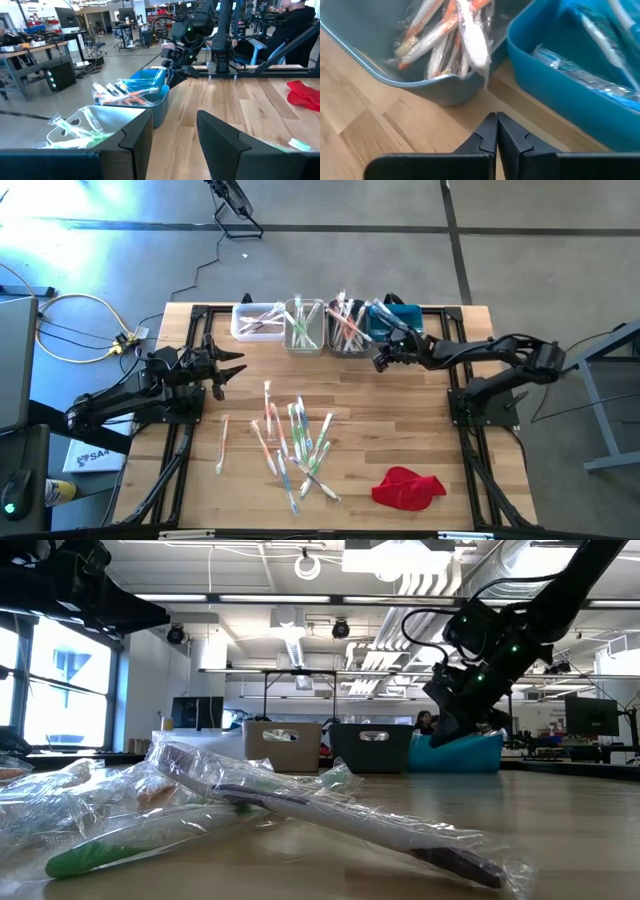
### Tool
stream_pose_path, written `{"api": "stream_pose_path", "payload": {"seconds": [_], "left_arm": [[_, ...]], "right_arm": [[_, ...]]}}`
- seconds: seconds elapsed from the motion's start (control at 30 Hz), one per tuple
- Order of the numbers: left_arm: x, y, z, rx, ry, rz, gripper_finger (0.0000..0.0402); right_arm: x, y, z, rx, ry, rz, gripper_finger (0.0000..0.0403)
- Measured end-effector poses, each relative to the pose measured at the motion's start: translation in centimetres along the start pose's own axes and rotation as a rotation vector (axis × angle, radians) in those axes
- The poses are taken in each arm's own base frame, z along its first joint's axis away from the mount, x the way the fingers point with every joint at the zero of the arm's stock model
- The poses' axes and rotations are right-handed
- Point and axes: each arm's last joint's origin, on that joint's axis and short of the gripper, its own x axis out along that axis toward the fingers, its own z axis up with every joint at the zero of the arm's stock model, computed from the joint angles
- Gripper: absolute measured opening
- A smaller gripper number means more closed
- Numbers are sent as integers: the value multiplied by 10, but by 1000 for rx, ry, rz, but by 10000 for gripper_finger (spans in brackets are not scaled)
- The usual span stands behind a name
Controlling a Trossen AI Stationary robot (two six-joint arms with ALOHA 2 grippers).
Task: Pick & Place Toothbrushes
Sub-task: Put the orange toothbrush into the dark green bin
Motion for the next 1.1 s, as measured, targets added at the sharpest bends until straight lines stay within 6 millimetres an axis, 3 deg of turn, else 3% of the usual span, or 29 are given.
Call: {"api": "stream_pose_path", "payload": {"seconds": [0.47, 0.77, 1.1], "left_arm": [[0, 0, 0, 0, 1, 0, 150], [0, 0, 0, 0, 0, 0, 150], [0, 0, 0, 0, 1, 2, 150]], "right_arm": [[26, 3, -1, -2, -77, 26, 2], [28, -1, 3, -31, -149, -70, 2], [26, 5, 14, -104, -253, 6, 2]]}}
